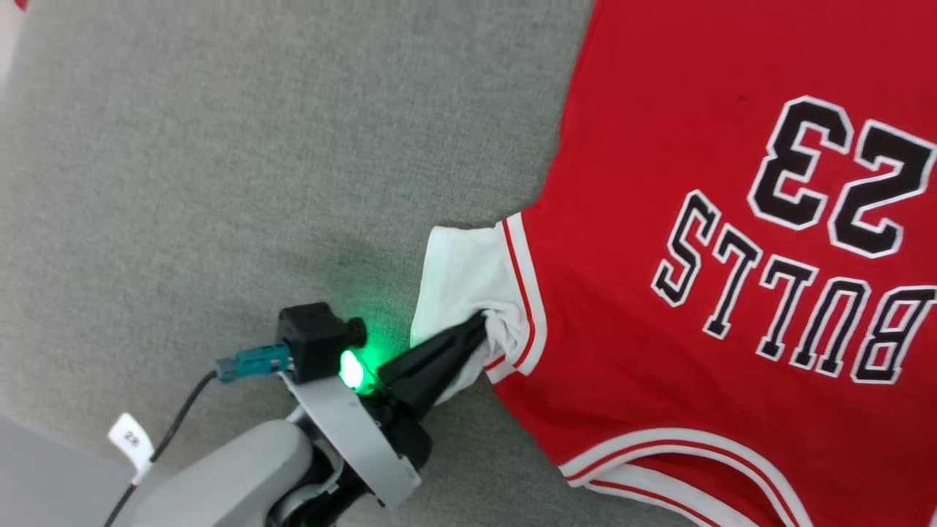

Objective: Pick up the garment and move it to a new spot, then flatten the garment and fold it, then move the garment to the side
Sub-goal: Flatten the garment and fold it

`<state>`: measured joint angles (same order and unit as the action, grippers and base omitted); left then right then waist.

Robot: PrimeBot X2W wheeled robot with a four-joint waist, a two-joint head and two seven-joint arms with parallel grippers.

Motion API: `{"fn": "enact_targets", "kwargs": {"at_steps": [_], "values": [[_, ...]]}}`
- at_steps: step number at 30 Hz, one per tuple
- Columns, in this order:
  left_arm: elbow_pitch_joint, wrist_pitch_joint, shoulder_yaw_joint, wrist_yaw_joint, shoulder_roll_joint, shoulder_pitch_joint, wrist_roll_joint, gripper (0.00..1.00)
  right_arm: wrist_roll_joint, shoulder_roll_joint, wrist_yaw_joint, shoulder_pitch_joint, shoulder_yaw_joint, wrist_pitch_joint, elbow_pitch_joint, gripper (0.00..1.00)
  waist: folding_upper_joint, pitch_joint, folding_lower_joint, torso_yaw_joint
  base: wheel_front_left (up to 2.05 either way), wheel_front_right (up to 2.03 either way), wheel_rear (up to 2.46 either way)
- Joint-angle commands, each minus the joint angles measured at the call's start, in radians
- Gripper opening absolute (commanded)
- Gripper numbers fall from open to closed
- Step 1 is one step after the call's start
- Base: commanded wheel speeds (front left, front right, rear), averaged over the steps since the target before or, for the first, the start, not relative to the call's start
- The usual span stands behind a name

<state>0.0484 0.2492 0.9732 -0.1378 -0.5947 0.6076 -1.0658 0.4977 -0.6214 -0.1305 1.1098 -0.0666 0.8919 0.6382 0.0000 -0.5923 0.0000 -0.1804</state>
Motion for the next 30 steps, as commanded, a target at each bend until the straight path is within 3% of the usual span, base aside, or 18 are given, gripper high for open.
{"fn": "enact_targets", "kwargs": {"at_steps": [1, 9, 10, 17, 24, 30], "values": [[0.049, 0.003, -0.018, 0.014, -0.033, -0.015, -0.008, 0.00, 0.028, -0.013, 0.000, -0.052, -0.001, -0.007, -0.005, 0.00, 0.0000, 0.064, 0.0000, 0.029, 0.00, 0.00, 0.00], [0.053, 0.014, -0.035, 0.009, -0.050, -0.086, -0.025, 0.00, 0.223, -0.155, 0.000, -0.375, -0.021, 0.008, -0.216, 0.00, 0.0000, 0.200, 0.0000, 0.087, 0.00, 0.00, 0.00], [0.053, 0.014, -0.035, 0.009, -0.050, -0.086, -0.025, 0.00, 0.223, -0.155, 0.000, -0.375, -0.021, 0.008, -0.216, 0.00, 0.0000, 0.200, 0.0000, 0.087, 0.00, 0.00, 0.00], [0.067, 0.016, -0.066, 0.010, -0.064, -0.151, -0.030, 0.00, 0.348, -0.221, 0.000, -0.789, 0.051, 0.043, -0.461, 0.00, 0.0000, 0.275, 0.0000, 0.141, 0.00, 0.00, 0.00], [0.070, 0.015, -0.092, 0.021, -0.070, -0.160, -0.006, 0.00, 0.350, -0.148, 0.000, -1.178, 0.165, 0.072, -0.714, 0.00, 0.0000, 0.287, 0.0000, 0.174, 0.00, 0.00, 0.00], [0.068, 0.015, -0.104, 0.024, -0.074, -0.160, -0.001, 0.00, 0.312, -0.029, 0.000, -1.374, 0.161, 0.117, -0.867, 0.00, 0.0000, 0.286, 0.0000, 0.191, 0.00, 0.00, 0.00]]}}
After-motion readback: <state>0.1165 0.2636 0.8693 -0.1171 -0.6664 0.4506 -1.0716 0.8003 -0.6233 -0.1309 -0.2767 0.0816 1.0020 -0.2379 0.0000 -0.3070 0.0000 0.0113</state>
